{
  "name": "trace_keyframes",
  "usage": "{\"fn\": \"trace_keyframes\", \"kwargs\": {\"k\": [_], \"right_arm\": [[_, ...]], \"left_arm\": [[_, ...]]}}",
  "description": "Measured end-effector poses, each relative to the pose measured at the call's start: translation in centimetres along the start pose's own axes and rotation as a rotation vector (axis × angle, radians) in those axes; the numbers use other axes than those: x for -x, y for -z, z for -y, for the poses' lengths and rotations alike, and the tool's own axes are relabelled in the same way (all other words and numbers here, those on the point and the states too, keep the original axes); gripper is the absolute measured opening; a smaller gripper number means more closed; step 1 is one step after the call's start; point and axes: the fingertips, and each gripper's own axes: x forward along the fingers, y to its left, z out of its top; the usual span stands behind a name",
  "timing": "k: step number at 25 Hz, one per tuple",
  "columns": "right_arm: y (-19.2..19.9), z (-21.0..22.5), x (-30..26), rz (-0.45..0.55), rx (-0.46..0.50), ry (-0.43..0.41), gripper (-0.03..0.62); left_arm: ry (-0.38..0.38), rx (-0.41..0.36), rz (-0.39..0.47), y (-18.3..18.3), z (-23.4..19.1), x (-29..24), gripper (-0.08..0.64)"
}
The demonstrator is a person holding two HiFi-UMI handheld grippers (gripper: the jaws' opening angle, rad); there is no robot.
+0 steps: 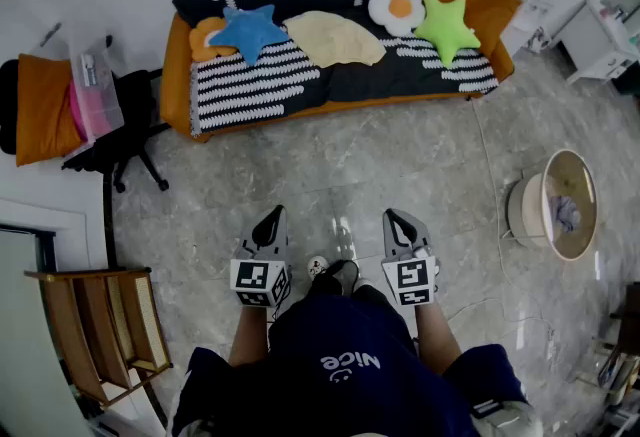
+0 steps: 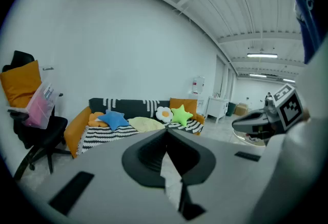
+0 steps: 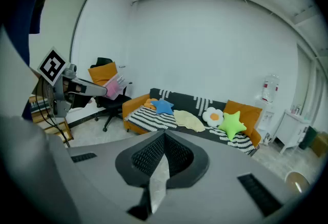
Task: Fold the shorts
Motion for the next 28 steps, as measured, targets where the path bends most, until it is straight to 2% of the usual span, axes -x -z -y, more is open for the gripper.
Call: {"fn": "trace_keyframes", "kwargs": {"k": [3,6,8,10,13,14,16,17,19,21,25,28], "right_arm": [[1.0,0.1,2.1,0.008,-0.048,0.020,0.009],[1.6,-0.3,4.0,0.010,-0.047,0.003,0.009],[1.6,-0.7,4.6,0.016,-0.029,-0.015,0.009],[1.7,-0.6,4.9,0.027,-0.032,-0.017,0.011],[2.0,0.1,5.3,0.040,-0.095,0.003,0.014],[2.0,0.2,5.3,0.043,-0.120,-0.003,0.021],[1.8,0.0,5.0,0.049,-0.150,-0.030,0.285],[1.6,0.0,4.9,0.054,-0.151,-0.037,0.343],[1.2,0.1,4.6,0.056,-0.142,-0.039,0.423],[1.0,0.0,4.2,0.052,-0.139,-0.034,0.443],[1.1,-0.3,3.6,0.051,-0.127,0.003,0.439],[1.5,-0.6,3.1,0.050,-0.137,0.026,0.432]], "left_arm": [[-0.012,0.062,0.040,-0.2,1.7,1.5,0.003],[0.001,0.126,0.066,-0.1,3.8,2.7,0.003],[0.003,0.119,0.064,0.3,4.9,3.2,0.003],[-0.001,0.078,0.063,0.4,6.0,3.5,0.003],[-0.001,0.059,0.065,0.4,7.1,3.6,0.005],[0.019,0.070,0.058,0.4,7.4,3.5,0.047],[0.077,0.089,0.034,0.7,7.8,3.0,0.264],[0.099,0.090,0.022,0.8,7.9,2.7,0.318],[0.125,0.079,-0.001,0.9,8.0,2.0,0.353],[0.152,0.067,-0.019,1.0,7.8,1.4,0.359],[0.201,0.029,-0.047,1.4,7.2,0.5,0.357],[0.192,0.006,-0.054,1.4,5.7,0.1,0.356]]}}
